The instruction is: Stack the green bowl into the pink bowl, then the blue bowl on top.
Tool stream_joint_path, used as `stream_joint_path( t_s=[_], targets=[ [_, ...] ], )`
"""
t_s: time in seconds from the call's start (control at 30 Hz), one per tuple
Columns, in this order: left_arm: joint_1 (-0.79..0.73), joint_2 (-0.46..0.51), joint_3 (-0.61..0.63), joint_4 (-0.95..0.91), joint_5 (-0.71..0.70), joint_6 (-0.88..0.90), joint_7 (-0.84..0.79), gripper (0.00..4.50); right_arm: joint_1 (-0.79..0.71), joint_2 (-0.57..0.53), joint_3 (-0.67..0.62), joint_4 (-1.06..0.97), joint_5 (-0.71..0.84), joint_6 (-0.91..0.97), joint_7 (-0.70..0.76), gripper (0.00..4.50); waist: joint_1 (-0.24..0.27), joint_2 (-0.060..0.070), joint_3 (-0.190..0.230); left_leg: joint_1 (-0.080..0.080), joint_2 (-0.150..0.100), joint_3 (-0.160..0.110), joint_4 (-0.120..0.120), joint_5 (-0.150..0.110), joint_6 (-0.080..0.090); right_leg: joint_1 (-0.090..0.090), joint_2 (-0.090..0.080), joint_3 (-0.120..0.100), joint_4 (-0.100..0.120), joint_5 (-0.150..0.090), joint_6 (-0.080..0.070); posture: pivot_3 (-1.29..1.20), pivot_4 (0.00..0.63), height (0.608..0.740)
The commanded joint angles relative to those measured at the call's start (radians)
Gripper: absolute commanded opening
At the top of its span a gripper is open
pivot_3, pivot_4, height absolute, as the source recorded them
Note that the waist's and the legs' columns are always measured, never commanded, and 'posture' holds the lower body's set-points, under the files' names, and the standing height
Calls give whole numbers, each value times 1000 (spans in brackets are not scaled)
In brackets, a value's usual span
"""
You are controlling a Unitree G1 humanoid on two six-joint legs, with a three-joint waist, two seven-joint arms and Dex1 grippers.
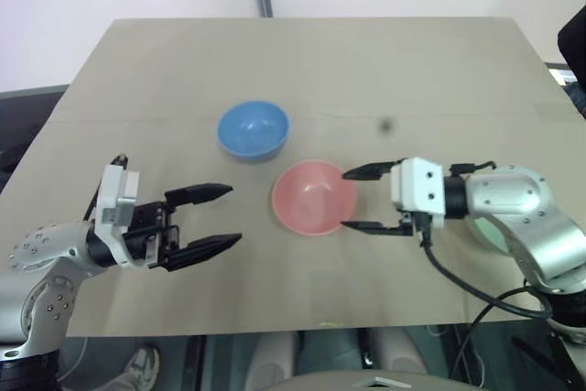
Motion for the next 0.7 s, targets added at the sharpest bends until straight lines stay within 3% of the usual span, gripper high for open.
stream_joint_path(
  t_s=[0.03, 0.13, 0.3, 0.47, 0.67, 0.7],
  targets=[
    [-108, 20, -83, -33, -27, 24, -34, 4500, 107, -83, -277, -154, 45, 315, -138, 3718, 8, 0, 0, -1, 0, 0, 0, 0, 0, 0, 0, 0, 0, 0, 0, 0, 150, 740],
    [-208, 23, -149, -8, -20, 36, -65, 4500, 255, -154, -423, -234, -3, 462, -206, 3718, 12, 0, 0, -1, -3, 1, 0, 0, 0, 0, 0, 0, -1, 0, 0, 0, 150, 740],
    [-348, 13, -231, 52, 5, 34, -102, 4500, 376, -132, -568, -360, 33, 703, -257, 3718, -3, 0, 0, 0, -2, 5, 0, 0, 0, 0, 2, 1, 0, 0, 0, 0, 150, 740],
    [-445, 4, -305, 112, 75, -2, -141, 4500, 362, -74, -571, -378, 56, 842, -316, 3718, -7, 0, 0, 2, -2, 8, 1, 0, 0, 1, 3, 3, 1, 0, 0, 0, 150, 740],
    [-467, 10, -331, 118, 139, -39, -151, 4500, 378, -18, -513, -335, 62, 872, -376, 3718, -5, 0, 0, 0, -2, 8, 1, 0, 0, 0, 3, 3, -1, 0, 0, 0, 150, 740],
    [-465, 12, -330, 115, 141, -40, -151, 4500, 387, -14, -502, -324, 59, 863, -387, 3454, -5, 0, 0, 0, -2, 8, 1, 0, 0, 0, 2, 3, -1, 0, 0, 0, 150, 740]
  ],
)
